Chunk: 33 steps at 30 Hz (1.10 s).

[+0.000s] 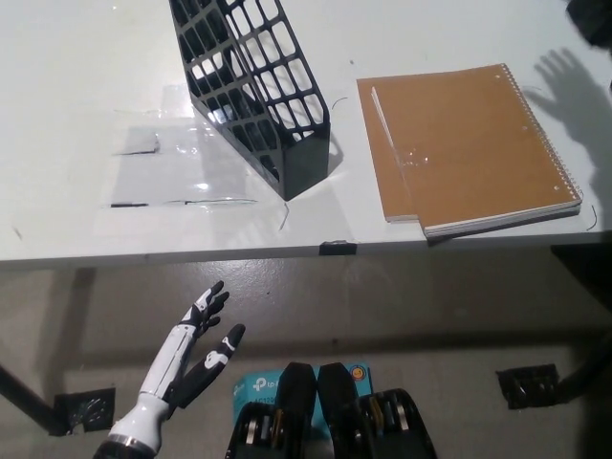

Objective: Use the right hand to pick up a book from the book holder on the left side and put it on another book on the right side

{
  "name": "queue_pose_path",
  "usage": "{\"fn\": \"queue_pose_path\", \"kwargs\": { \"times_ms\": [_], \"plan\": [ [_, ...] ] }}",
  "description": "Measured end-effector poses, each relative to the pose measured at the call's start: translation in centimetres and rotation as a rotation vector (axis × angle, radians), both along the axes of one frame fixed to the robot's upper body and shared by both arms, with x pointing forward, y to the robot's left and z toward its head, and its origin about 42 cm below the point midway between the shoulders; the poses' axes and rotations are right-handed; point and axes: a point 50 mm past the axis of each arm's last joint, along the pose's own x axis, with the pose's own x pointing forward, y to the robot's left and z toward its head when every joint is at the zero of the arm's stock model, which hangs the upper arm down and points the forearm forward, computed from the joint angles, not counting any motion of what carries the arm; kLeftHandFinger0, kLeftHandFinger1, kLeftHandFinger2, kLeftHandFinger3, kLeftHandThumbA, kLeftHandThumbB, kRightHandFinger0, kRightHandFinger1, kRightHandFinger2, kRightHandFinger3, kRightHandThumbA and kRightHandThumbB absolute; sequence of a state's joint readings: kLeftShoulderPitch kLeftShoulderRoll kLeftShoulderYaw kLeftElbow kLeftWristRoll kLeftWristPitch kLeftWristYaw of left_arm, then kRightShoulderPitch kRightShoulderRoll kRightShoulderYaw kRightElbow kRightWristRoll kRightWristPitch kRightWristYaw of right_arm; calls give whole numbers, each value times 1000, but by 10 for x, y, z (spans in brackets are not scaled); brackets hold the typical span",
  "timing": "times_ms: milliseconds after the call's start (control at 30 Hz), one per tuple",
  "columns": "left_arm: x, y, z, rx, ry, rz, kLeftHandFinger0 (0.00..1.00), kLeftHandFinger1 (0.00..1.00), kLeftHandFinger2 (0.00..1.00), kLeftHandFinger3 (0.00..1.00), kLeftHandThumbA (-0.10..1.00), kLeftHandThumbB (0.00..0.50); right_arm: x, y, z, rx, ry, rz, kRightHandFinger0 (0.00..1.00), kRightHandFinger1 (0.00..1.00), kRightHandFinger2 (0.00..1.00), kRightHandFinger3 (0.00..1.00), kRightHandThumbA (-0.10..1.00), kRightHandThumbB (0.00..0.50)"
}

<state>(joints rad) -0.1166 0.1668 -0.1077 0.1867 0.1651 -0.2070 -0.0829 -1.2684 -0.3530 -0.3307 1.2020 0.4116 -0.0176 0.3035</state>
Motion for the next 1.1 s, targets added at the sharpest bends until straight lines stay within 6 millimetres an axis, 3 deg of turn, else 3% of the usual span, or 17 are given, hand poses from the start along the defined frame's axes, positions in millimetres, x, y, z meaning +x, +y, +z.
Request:
{"fn": "queue_pose_path", "kwargs": {
  "times_ms": [67,100,167,367,400,433,533,633,667,700,933,1100],
  "plan": [
    [3,0,1,0,-3,-1,1000,1000,1000,1000,920,159,-4,-2,12,-20,-62,-3,1000,1000,1000,1000,1000,402],
    [4,-1,1,0,-3,-1,1000,1000,1000,1000,1000,159,-7,-3,16,-31,-91,-5,1000,1000,1000,1000,1000,387],
    [6,-1,1,1,0,-1,1000,1000,1000,1000,1000,161,-13,-5,16,-49,-127,-9,1000,1000,1000,1000,1000,407],
    [9,0,-3,3,14,0,1000,1000,1000,1000,1000,171,-38,-11,-15,-97,-160,-15,1000,1000,1000,1000,1000,374],
    [10,0,-3,4,17,0,1000,1000,1000,1000,1000,172,-44,-12,-23,-103,-160,-15,1000,1000,1000,1000,1000,457],
    [10,0,-4,5,19,0,1000,1000,1000,1000,1000,173,-48,-12,-30,-109,-157,-14,1000,1000,1000,1000,1000,371],
    [13,0,-4,6,22,1,1000,1000,1000,1000,1000,184,-63,-11,-51,-127,-155,-8,1000,1000,1000,1000,1000,358],
    [18,-1,-3,8,22,-1,1000,1000,1000,1000,1000,180,-81,-5,-73,-140,-148,8,1000,1000,1000,1000,1000,385],
    [19,-1,-2,8,20,-1,1000,1000,1000,1000,1000,180,-85,-2,-77,-143,-152,13,1000,1000,1000,1000,995,467],
    [21,-1,-1,8,17,-2,1000,1000,1000,1000,1000,179,-92,1,-84,-146,-150,21,1000,1000,1000,1000,1000,386],
    [33,-4,8,10,-7,-9,1000,1000,1000,1000,1000,167,-138,39,-119,-166,-171,101,1000,1000,1000,1000,1000,386],
    [42,-6,17,10,-31,-15,1000,1000,1000,1000,1000,145,-178,67,-134,-176,-209,166,1000,1000,1000,1000,1000,290]
  ]
}}
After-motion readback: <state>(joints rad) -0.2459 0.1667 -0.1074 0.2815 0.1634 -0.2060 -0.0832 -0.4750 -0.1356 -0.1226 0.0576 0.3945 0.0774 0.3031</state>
